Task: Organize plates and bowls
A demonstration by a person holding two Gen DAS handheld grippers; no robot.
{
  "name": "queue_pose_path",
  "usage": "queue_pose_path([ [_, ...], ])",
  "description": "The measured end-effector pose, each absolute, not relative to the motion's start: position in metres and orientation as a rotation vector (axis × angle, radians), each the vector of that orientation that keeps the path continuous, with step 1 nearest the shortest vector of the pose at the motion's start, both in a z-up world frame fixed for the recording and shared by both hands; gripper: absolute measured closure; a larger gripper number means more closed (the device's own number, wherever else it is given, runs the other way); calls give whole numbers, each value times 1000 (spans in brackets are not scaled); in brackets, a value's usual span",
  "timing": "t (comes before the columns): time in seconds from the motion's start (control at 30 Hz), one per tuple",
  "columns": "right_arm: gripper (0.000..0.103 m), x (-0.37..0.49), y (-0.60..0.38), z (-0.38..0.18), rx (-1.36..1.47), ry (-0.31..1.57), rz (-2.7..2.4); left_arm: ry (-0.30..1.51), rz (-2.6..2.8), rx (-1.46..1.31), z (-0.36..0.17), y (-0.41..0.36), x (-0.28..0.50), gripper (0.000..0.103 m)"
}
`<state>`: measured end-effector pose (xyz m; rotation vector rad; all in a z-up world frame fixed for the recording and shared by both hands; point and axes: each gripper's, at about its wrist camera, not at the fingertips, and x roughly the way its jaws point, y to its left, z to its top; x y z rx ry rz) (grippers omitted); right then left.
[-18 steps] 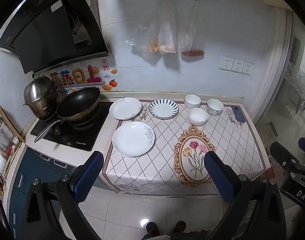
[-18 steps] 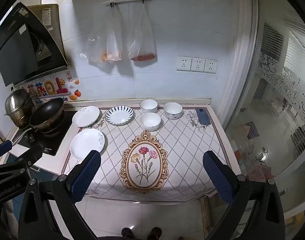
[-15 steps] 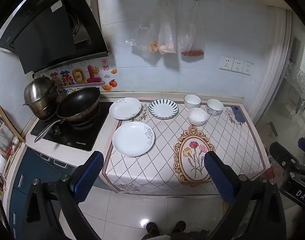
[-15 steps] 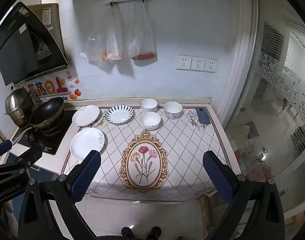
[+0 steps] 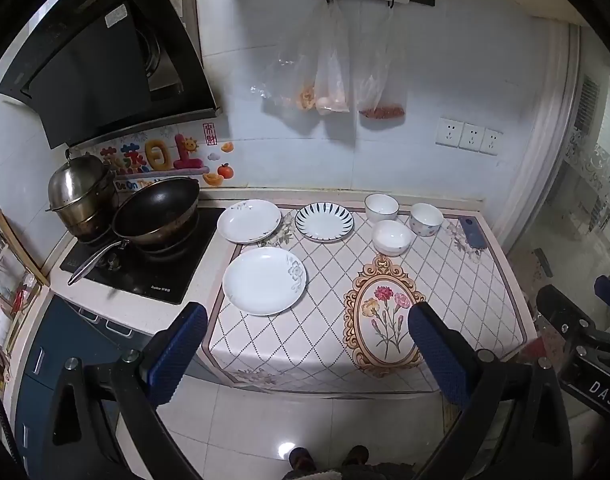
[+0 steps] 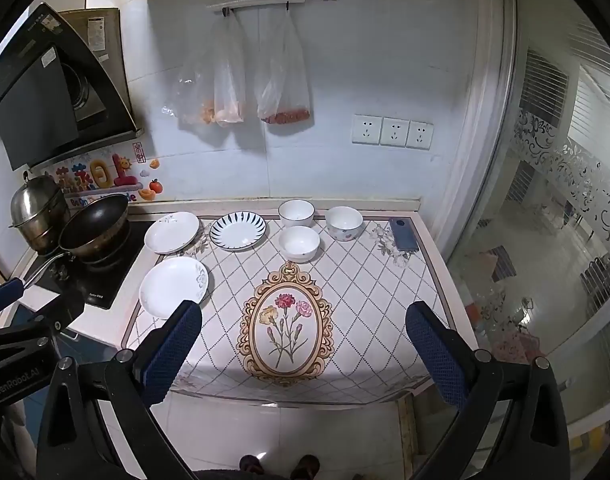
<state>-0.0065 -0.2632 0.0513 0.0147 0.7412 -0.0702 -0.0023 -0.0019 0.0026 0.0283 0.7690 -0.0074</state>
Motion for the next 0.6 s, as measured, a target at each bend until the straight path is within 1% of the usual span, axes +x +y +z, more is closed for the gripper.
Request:
queue_pose_path([
  [0.6,0,-13,-263,53,7,734,-66,754,-11,15,7,1,-8,0],
])
